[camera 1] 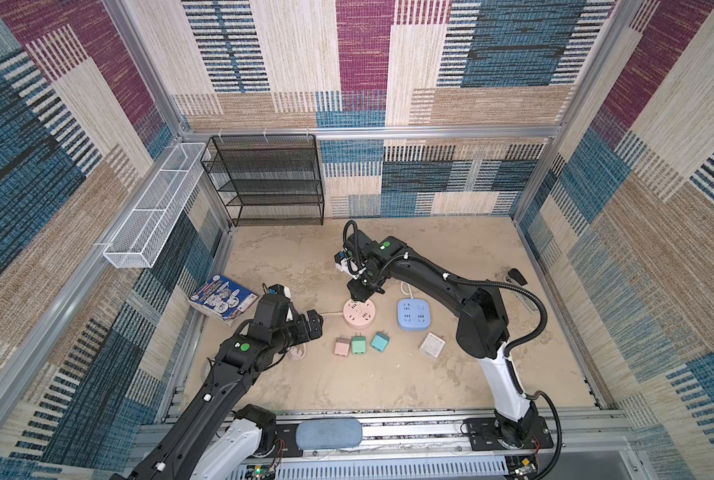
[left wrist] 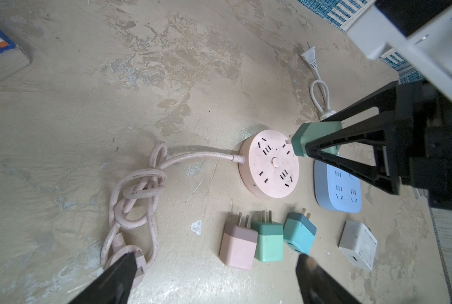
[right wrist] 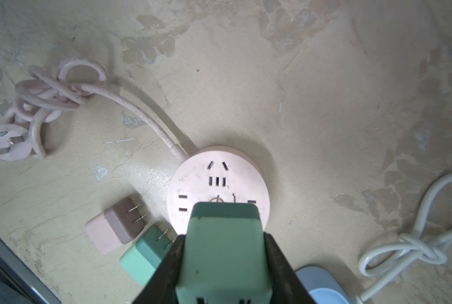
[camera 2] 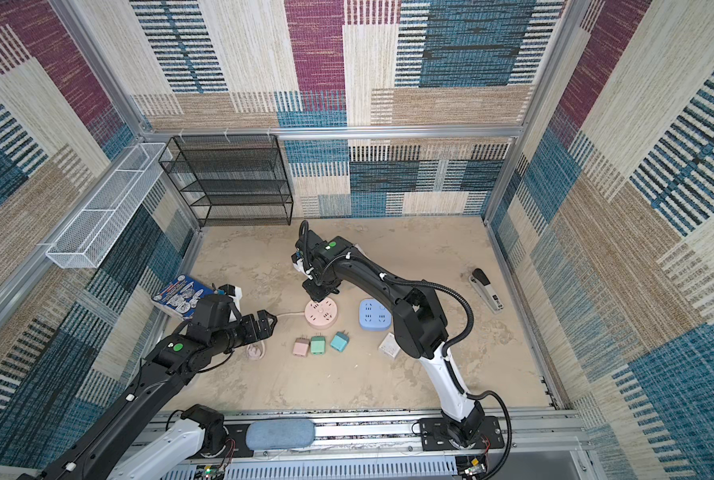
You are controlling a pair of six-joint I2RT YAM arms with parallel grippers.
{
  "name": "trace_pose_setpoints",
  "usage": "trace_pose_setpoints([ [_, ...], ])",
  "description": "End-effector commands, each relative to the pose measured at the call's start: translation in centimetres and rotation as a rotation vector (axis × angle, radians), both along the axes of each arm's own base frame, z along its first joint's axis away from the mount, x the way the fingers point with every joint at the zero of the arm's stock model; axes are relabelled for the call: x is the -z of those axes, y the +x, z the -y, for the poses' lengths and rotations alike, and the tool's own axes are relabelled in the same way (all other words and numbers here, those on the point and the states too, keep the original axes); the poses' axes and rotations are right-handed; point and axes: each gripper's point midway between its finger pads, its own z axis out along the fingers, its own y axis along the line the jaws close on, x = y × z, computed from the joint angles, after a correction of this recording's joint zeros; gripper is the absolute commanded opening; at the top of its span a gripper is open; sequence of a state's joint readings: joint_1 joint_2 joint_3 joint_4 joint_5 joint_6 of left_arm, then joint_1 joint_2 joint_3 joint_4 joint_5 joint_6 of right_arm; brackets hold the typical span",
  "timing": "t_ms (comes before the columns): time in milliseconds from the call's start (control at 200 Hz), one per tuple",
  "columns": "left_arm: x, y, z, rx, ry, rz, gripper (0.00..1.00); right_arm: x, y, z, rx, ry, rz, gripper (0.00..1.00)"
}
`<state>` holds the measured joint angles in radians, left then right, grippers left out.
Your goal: Insert the plug
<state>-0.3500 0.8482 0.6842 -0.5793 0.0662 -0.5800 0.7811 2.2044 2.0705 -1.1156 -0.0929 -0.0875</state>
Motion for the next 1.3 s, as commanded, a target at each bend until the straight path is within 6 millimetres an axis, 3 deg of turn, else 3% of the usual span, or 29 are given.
trace_pose_setpoints([
  [0, 0.0, 0.2, 0.5, 0.018, -0.016, 0.009, 1.00, -0.1, -0.4, -0.1, -0.022, 0.002, -0.016, 0.00],
  [336, 0.1, 0.4, 0.6, 0.024, -0.017, 0.005, 1.00, 1.2, 0.3, -0.5, -0.020, -0.024, -0.031, 0.00],
  [1297, 0.6, 0.4, 0.7, 0.026, -0.015, -0.009, 1.00, 3.7, 0.0, -0.8, -0.037, -0.056, -0.073, 0.00],
])
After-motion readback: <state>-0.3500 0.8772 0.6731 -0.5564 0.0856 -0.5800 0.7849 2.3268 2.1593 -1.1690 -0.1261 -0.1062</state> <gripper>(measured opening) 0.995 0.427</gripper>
